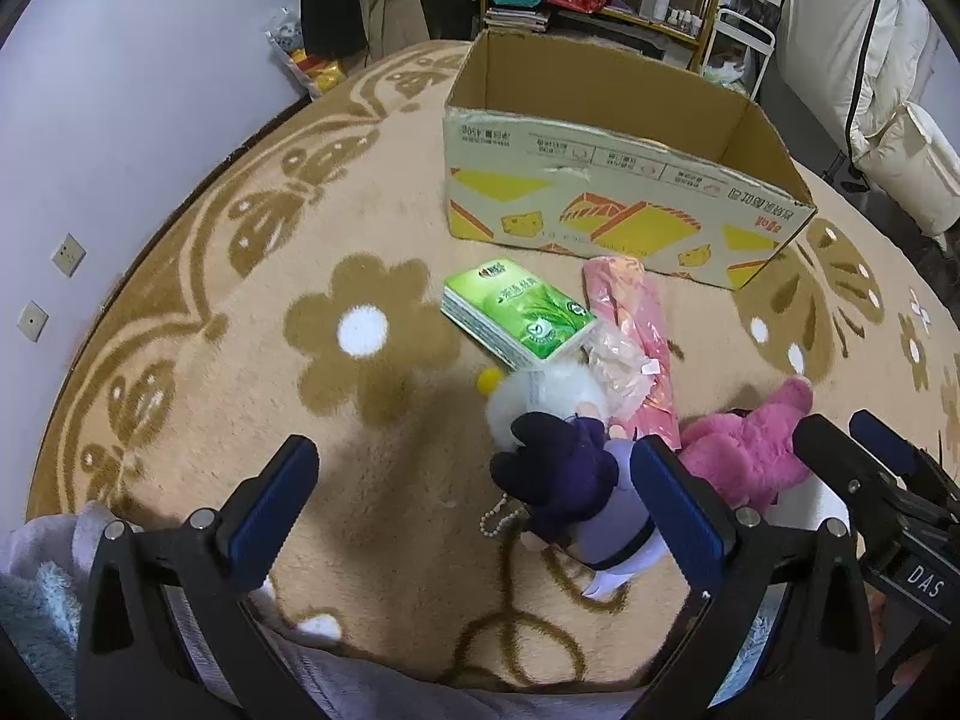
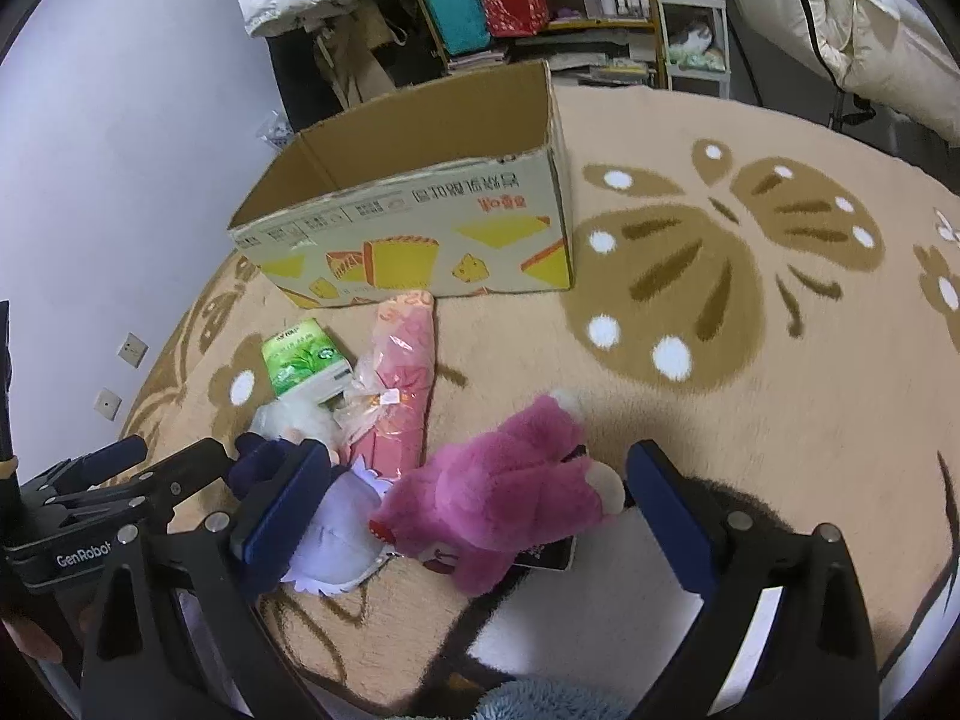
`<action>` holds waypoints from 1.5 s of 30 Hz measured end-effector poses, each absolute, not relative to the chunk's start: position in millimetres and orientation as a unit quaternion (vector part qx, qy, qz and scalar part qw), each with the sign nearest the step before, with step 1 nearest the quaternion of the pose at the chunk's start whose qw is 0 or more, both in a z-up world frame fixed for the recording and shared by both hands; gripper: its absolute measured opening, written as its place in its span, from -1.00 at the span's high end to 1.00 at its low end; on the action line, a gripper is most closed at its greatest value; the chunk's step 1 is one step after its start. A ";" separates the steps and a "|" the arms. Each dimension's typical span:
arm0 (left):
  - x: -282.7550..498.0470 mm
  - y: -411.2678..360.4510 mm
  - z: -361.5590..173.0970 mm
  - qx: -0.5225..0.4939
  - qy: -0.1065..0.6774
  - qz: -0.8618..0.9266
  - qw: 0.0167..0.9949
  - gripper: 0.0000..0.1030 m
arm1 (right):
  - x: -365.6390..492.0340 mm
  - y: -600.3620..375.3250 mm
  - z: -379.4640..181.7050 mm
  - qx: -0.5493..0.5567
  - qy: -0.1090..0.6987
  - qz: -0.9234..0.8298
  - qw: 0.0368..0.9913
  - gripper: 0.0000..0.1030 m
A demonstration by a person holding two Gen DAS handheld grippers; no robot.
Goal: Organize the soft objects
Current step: 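Withdraw both tools from the box back toward the remaining pile, then grasp the purple-hatted doll with left tool while right tool grasps pink bear plush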
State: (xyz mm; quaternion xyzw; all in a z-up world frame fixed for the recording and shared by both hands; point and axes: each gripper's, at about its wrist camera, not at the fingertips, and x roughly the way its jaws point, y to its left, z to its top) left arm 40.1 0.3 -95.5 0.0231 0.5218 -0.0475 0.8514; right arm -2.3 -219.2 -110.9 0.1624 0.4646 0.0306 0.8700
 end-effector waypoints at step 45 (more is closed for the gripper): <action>52.2 -31.1 -120.5 0.019 0.533 -0.118 0.838 0.28 | 14.0 -227.9 -135.7 0.195 0.494 0.021 0.847 -0.10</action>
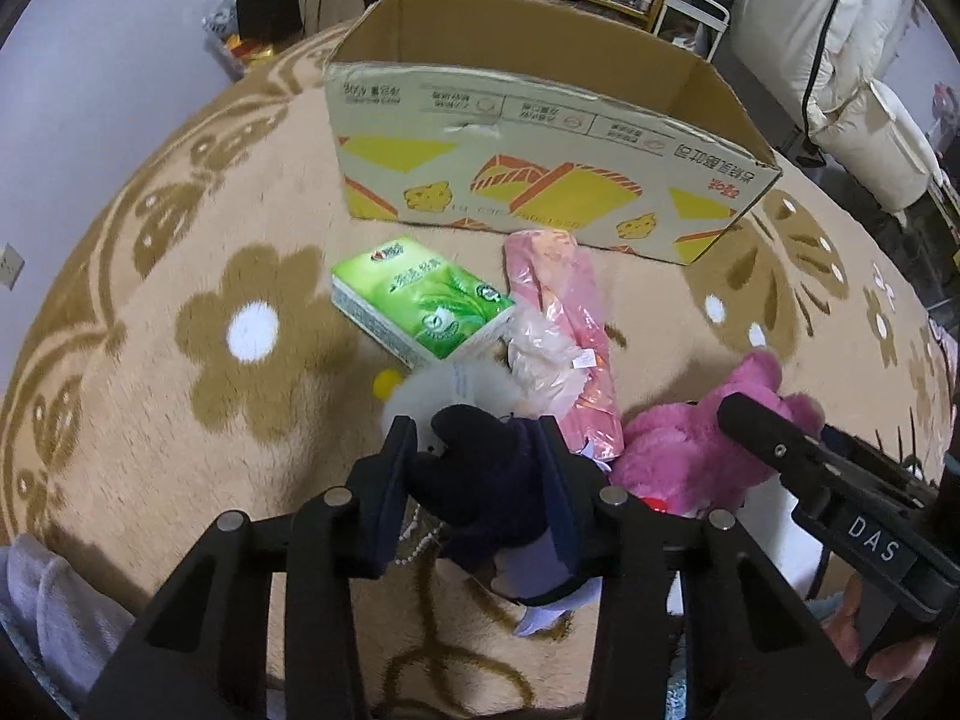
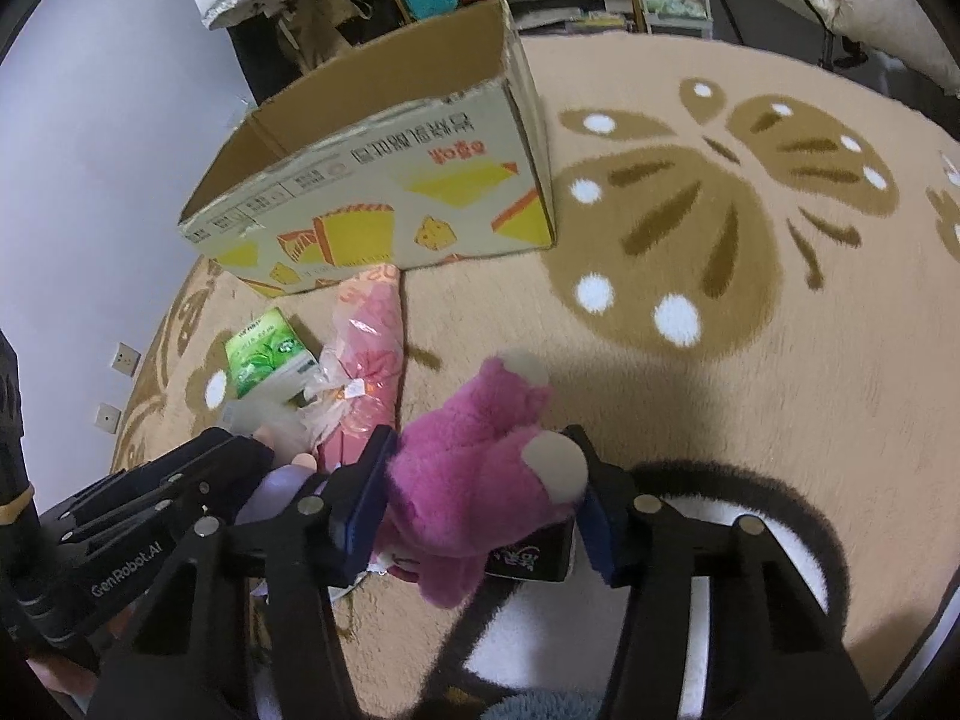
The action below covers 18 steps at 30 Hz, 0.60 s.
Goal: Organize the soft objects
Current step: 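Grasp the purple-hatted doll with left tool while right tool grasps pink bear plush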
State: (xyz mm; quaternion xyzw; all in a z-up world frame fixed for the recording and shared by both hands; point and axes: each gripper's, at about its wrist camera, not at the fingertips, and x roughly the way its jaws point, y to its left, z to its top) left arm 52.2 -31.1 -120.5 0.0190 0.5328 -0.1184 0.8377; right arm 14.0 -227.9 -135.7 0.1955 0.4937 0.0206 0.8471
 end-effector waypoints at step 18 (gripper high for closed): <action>47.1 -26.1 -88.1 0.034 0.458 -0.108 0.882 0.39 | -1.2 -216.7 -94.7 0.171 0.398 0.052 0.900 0.64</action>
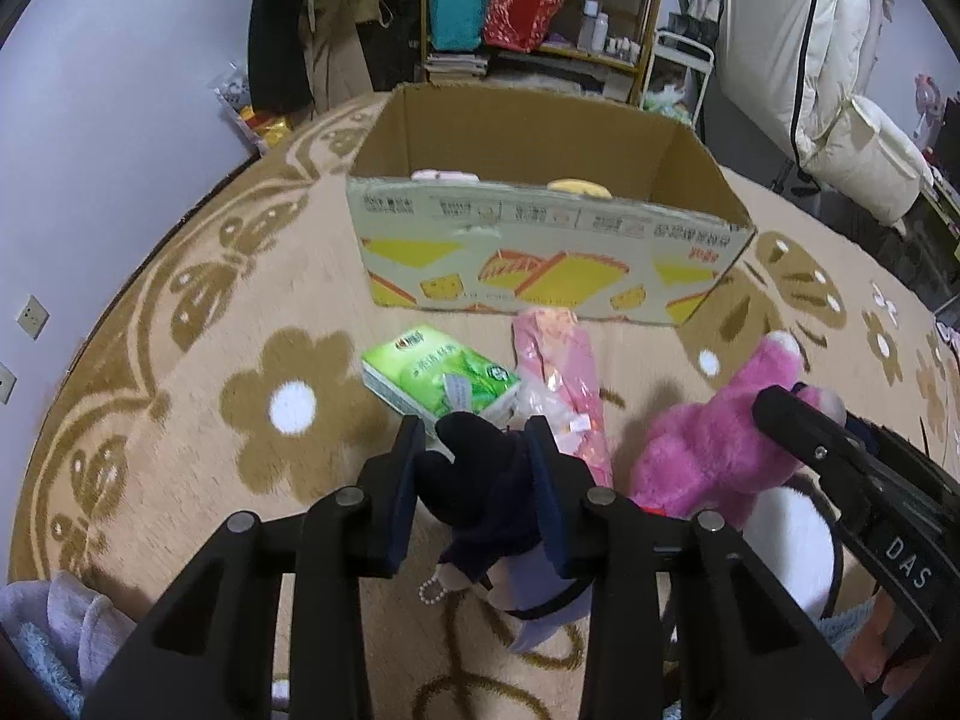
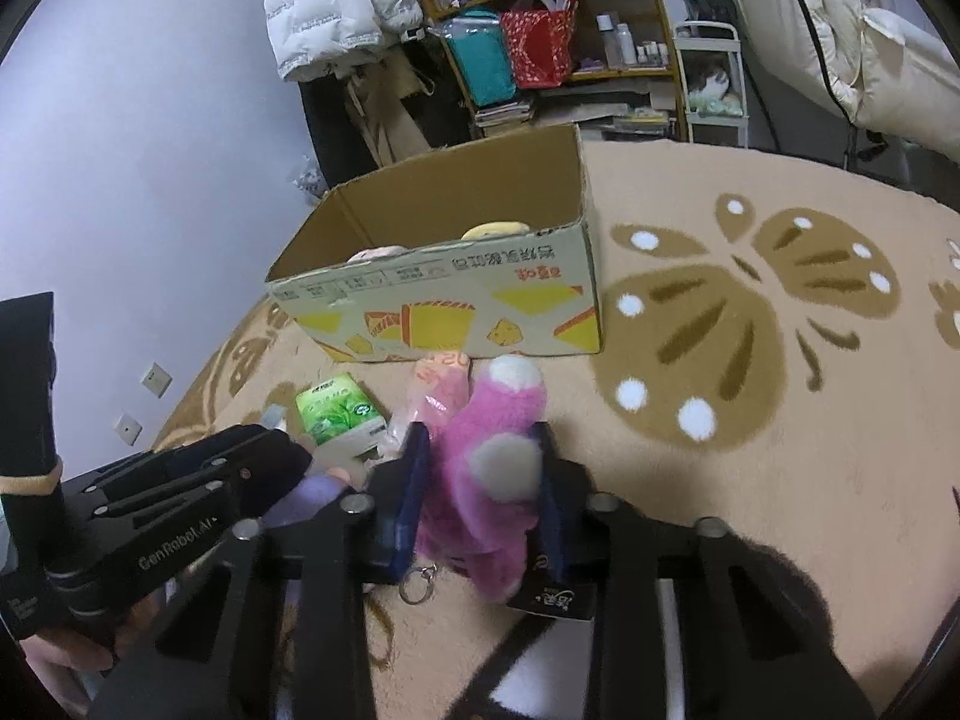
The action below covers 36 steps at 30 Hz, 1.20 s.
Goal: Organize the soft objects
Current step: 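Grasp the purple-hatted doll with left tool while right tool grasps pink bear plush, then lift both toys into the cardboard box and open both tools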
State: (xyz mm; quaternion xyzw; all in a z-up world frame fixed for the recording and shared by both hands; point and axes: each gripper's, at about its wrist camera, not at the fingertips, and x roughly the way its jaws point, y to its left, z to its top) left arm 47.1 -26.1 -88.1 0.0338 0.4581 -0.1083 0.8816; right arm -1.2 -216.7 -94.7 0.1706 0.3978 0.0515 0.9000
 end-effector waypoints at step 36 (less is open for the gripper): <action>105.4 -17.6 0.1 0.102 0.312 -0.028 0.944 0.40 | 30.7 -212.1 -25.0 0.144 0.309 0.071 0.937 0.64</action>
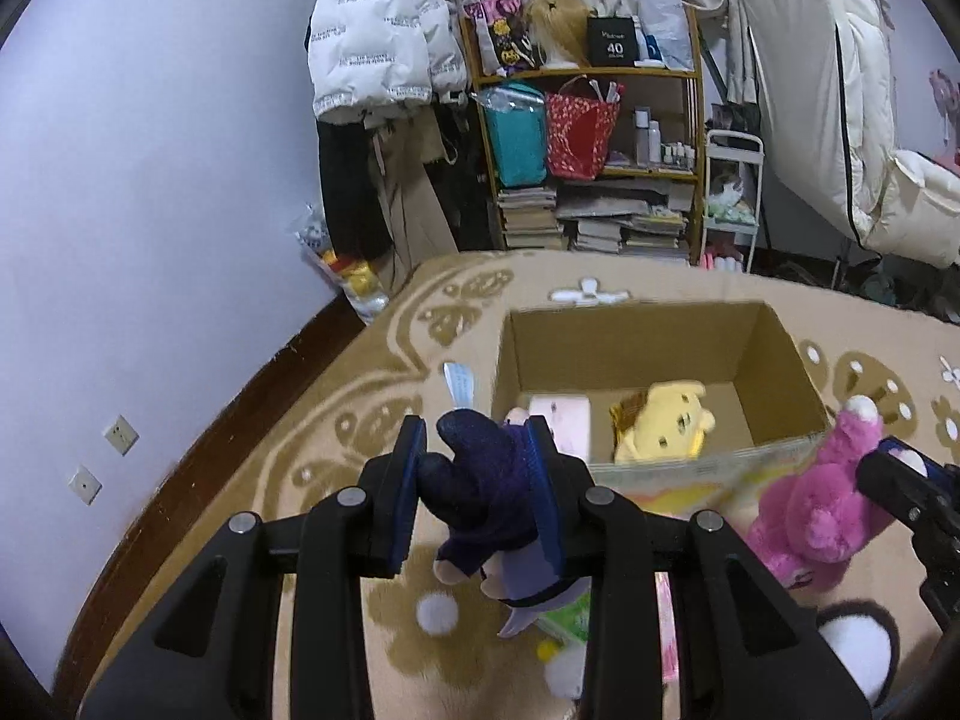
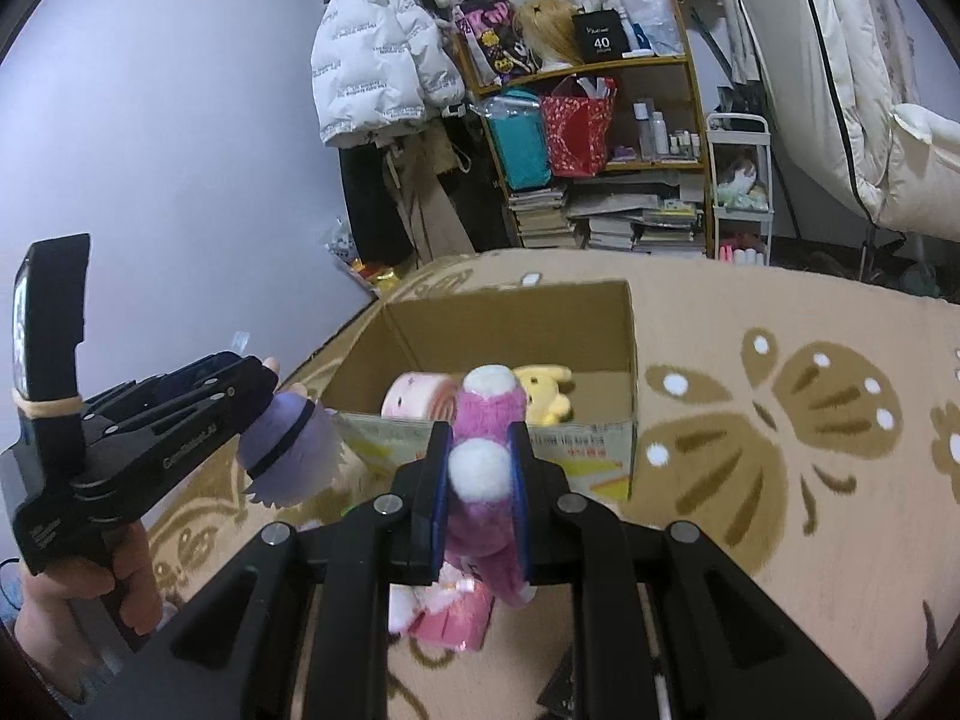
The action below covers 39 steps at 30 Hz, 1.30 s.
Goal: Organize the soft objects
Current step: 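Lift both toys into the cardboard box and open both tools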
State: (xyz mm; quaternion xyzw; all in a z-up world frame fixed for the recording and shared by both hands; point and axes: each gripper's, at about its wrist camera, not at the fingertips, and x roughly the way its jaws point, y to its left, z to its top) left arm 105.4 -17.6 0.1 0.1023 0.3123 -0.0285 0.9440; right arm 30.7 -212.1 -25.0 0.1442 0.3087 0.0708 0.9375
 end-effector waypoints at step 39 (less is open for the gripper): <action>218.6 -43.5 -39.9 0.063 0.344 -0.063 0.935 0.36 | 150.1 -237.3 -73.0 0.200 0.344 0.045 0.916 0.56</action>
